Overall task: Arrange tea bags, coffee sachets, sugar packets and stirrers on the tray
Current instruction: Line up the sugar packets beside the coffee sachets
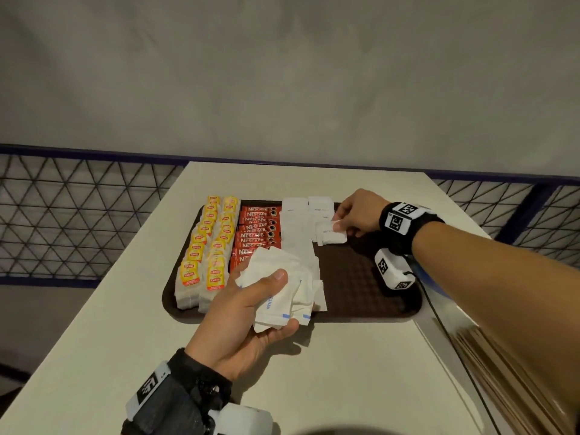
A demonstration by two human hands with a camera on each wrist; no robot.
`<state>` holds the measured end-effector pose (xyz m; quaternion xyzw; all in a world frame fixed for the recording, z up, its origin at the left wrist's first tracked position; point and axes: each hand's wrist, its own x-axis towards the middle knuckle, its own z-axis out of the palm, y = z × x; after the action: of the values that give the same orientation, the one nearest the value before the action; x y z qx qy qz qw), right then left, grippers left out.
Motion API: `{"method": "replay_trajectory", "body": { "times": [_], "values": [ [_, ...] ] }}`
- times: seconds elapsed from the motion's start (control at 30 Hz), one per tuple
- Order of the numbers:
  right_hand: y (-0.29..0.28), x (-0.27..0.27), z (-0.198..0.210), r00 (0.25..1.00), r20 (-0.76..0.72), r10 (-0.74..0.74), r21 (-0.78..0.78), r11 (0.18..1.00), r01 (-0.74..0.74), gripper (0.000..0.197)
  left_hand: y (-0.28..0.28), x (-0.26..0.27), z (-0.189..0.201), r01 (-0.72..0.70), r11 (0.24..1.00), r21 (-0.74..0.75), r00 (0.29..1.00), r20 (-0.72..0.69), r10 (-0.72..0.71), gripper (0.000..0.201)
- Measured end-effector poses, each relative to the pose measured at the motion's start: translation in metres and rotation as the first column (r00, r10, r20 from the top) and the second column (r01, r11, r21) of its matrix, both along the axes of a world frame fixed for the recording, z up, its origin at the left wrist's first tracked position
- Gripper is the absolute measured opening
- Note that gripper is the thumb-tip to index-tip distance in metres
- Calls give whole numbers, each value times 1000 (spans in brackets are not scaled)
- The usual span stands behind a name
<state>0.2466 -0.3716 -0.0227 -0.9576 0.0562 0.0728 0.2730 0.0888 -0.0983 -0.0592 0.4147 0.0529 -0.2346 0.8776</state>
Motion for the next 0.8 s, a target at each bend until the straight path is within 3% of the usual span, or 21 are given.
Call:
{"method": "replay_trajectory", "body": {
  "times": [0.33,0.47,0.53,0.67,0.8],
  "values": [
    [15,11,-7,997,-62,-54,-30,998,52,25,-1,0,-9,34,999,-13,999,24,-33,57],
    [17,3,4,996,13,-93,-26,995,94,27,-2,1,-7,6,1000,-16,1000,23,-6,59],
    [21,-9,18,989,103,-102,55,994,97,23,-3,2,-6,-19,1000,-24,1000,18,19,60],
    [50,-68,55,970,238,-49,339,940,-36,13,-3,2,-3,-90,995,-33,996,18,91,60],
    [84,-131,73,952,239,190,401,874,-275,23,0,3,1,-208,978,-18,976,66,209,60]
  ]
}}
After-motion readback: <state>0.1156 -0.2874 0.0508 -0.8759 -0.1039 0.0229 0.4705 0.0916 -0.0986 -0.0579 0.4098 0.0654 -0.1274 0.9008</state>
